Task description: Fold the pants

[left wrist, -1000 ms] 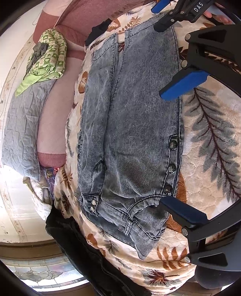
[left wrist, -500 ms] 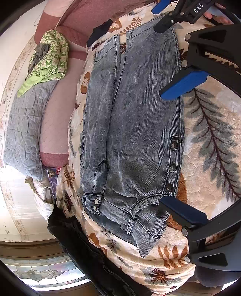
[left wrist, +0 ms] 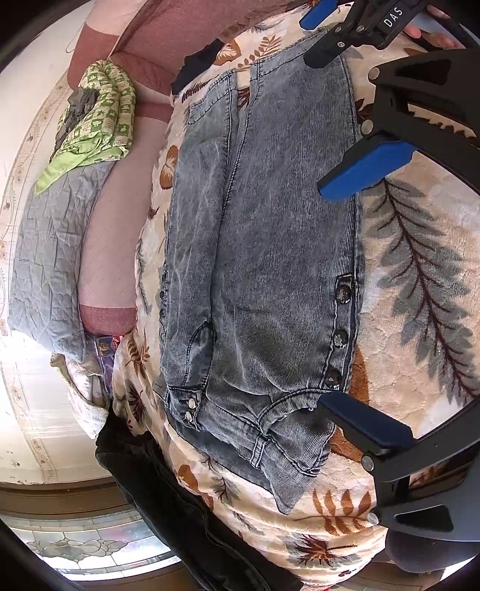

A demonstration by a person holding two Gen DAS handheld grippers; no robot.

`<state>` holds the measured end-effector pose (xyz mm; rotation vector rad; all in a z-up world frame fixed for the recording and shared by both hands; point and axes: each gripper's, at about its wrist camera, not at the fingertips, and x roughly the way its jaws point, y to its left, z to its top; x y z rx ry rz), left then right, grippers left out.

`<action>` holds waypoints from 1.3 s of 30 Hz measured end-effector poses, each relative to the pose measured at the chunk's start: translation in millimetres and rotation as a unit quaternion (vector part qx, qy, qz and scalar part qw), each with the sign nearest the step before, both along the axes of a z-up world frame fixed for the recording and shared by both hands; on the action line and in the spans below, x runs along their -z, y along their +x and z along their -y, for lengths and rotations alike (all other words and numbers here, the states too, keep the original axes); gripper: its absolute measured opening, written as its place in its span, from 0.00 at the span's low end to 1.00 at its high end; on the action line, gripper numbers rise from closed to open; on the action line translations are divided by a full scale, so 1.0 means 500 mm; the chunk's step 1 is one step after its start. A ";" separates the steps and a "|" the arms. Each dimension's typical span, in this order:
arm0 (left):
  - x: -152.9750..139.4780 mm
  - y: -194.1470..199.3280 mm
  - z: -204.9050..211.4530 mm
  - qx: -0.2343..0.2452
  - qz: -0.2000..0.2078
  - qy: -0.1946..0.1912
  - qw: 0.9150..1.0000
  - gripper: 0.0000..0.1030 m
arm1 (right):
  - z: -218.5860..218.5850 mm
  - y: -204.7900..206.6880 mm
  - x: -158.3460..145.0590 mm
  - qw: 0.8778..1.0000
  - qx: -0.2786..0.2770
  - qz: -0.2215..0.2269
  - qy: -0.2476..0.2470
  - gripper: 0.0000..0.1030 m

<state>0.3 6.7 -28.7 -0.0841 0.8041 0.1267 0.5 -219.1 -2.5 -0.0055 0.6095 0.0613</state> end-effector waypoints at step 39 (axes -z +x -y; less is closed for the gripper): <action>-0.104 0.088 -0.160 0.024 0.015 -0.104 0.994 1.00 | 0.068 0.080 -0.088 0.986 -0.098 -0.060 0.120 1.00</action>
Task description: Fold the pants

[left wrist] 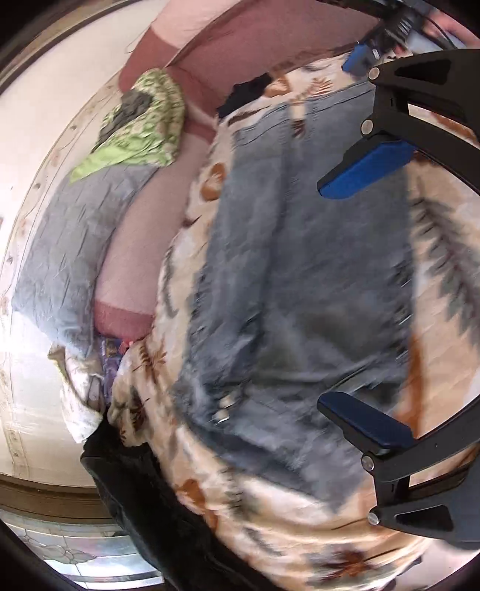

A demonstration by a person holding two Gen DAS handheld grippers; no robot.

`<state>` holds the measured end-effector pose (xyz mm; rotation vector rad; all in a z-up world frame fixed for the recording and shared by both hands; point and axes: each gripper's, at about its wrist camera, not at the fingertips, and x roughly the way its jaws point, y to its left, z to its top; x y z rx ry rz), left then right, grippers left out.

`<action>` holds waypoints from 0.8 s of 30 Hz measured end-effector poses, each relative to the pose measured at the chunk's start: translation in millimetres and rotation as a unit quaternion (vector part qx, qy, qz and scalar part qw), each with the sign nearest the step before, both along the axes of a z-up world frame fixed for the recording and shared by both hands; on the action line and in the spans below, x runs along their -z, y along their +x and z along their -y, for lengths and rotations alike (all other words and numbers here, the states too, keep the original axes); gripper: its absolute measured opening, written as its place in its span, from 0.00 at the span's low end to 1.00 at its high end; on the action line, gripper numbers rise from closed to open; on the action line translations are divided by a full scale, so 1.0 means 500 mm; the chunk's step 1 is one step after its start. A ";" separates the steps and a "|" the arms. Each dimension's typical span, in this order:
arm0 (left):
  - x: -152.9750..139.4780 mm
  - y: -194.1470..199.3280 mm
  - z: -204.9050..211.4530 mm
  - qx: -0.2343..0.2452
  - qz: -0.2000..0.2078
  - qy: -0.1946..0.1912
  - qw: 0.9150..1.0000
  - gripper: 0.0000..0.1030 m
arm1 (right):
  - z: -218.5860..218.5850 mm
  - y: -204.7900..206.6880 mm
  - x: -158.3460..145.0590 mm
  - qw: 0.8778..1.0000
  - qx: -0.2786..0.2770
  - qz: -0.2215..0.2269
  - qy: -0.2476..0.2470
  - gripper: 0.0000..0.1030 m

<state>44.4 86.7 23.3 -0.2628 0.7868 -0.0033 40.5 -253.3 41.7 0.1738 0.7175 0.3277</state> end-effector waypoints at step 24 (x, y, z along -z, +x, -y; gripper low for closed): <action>0.144 0.034 -0.212 -0.045 -0.159 0.013 0.986 1.00 | 0.314 0.086 0.181 0.950 0.105 -0.292 0.017 0.72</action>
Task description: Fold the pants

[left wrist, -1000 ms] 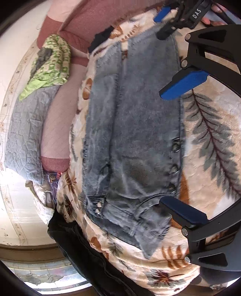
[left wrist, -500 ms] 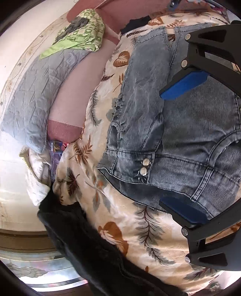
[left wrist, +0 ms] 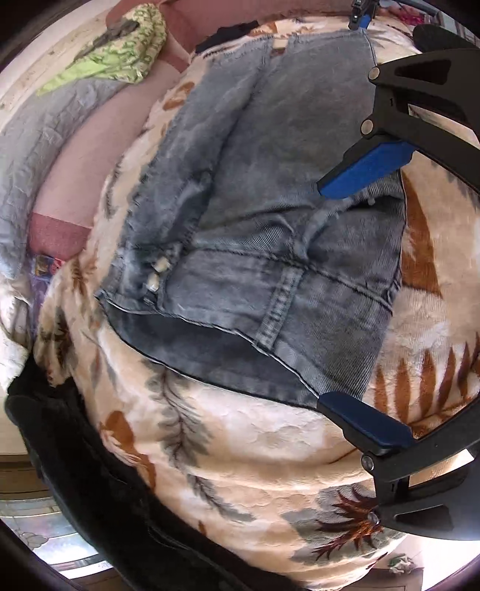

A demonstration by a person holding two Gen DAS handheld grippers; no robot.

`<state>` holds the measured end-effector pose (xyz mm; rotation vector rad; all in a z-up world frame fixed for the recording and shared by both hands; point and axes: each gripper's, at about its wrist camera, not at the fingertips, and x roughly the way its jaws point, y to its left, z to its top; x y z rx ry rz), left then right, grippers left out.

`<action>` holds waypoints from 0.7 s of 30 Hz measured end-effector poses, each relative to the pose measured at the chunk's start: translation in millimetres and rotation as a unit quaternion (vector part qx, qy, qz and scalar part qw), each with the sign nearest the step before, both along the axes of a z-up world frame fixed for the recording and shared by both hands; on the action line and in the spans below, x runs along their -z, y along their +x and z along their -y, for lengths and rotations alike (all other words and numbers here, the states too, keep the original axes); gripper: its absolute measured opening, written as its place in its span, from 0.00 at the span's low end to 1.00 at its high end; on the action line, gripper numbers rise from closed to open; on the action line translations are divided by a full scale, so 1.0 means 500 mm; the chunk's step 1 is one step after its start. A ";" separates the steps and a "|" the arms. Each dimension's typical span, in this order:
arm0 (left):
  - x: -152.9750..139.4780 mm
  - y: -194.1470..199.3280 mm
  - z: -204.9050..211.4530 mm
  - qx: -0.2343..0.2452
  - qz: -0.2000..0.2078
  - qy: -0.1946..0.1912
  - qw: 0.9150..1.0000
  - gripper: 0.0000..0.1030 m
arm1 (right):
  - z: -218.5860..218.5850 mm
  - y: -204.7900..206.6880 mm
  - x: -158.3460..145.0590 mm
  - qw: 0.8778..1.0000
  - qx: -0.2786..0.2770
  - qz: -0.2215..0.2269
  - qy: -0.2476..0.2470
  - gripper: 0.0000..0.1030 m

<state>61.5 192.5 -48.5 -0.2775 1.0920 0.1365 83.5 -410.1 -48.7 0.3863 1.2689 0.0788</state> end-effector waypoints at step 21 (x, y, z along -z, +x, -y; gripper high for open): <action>0.023 -0.007 -0.100 -0.054 -0.017 -0.062 0.996 0.66 | -0.016 -0.026 -0.009 0.999 -0.012 0.009 -0.052 0.38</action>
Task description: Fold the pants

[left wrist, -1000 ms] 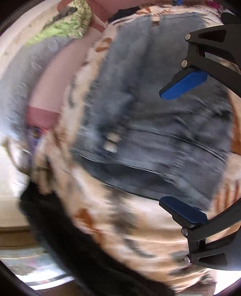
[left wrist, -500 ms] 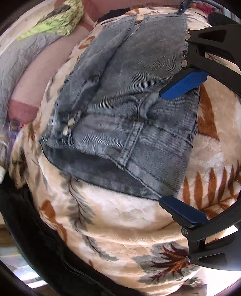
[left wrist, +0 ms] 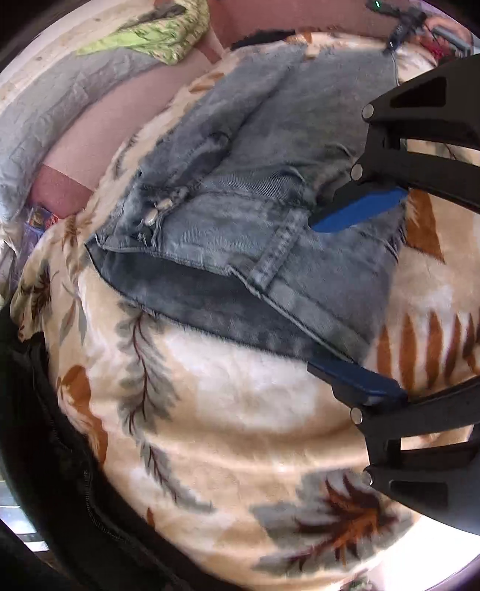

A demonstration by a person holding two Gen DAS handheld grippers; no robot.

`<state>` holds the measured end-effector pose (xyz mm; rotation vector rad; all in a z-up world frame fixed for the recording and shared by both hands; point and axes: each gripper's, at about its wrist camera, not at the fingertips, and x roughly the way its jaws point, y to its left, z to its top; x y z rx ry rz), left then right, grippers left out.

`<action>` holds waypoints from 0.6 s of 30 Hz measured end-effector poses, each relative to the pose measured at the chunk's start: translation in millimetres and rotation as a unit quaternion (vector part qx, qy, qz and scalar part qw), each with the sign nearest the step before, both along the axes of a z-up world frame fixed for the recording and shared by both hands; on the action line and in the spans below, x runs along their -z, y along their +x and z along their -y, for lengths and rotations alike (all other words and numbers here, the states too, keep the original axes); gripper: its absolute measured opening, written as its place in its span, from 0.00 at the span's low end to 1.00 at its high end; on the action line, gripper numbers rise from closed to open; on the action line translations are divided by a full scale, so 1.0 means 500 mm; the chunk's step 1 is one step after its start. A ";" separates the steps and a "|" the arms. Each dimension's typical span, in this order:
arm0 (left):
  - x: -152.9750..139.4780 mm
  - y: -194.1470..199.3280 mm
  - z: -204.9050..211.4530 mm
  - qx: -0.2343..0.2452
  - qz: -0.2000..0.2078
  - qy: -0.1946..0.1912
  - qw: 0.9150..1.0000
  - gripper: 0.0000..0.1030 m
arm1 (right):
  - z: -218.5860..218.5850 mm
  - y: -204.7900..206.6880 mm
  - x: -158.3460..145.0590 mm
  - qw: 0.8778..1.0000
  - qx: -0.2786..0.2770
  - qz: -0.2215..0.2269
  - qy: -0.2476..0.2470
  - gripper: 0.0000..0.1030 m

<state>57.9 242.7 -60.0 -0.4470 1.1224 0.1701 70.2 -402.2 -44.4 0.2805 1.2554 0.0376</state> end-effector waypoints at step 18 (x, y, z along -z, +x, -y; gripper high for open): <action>-0.048 -0.002 -0.003 0.038 -0.044 0.070 0.996 0.04 | -0.061 -0.018 -0.091 0.996 -0.039 0.045 -0.068 0.22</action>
